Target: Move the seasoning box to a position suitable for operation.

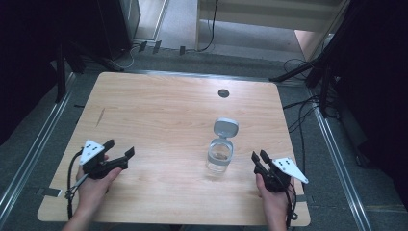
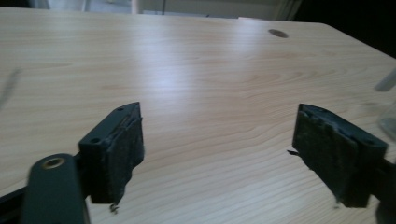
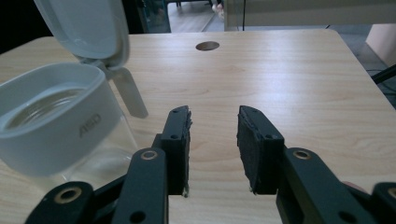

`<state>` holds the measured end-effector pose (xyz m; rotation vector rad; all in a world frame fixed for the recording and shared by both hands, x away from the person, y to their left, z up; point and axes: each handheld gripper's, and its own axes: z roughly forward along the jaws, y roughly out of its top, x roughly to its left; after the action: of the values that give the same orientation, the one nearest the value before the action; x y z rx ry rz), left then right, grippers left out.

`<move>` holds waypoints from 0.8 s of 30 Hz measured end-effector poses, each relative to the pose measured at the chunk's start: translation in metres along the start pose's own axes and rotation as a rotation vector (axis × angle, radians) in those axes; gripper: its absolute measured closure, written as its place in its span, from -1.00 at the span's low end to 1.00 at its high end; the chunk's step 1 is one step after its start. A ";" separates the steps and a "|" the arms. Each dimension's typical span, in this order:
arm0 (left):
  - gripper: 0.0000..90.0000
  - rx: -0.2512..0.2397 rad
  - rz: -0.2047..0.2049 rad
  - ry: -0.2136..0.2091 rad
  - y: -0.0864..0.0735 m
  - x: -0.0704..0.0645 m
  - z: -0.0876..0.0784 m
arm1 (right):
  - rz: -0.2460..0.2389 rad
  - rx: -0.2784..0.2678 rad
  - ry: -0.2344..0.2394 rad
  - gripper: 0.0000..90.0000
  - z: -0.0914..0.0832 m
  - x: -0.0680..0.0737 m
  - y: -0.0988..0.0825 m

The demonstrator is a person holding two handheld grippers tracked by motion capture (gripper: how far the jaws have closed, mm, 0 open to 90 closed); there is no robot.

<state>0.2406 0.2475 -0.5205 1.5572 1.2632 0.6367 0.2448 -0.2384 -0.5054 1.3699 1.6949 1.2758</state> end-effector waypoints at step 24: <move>0.89 0.080 0.074 -0.221 0.015 -0.158 0.095 | 0.098 0.011 0.038 1.00 0.037 0.042 -0.003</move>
<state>0.2775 0.0662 -0.5138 1.6970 1.0801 0.4503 0.2649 -0.1868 -0.5164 1.4602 1.6802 1.3561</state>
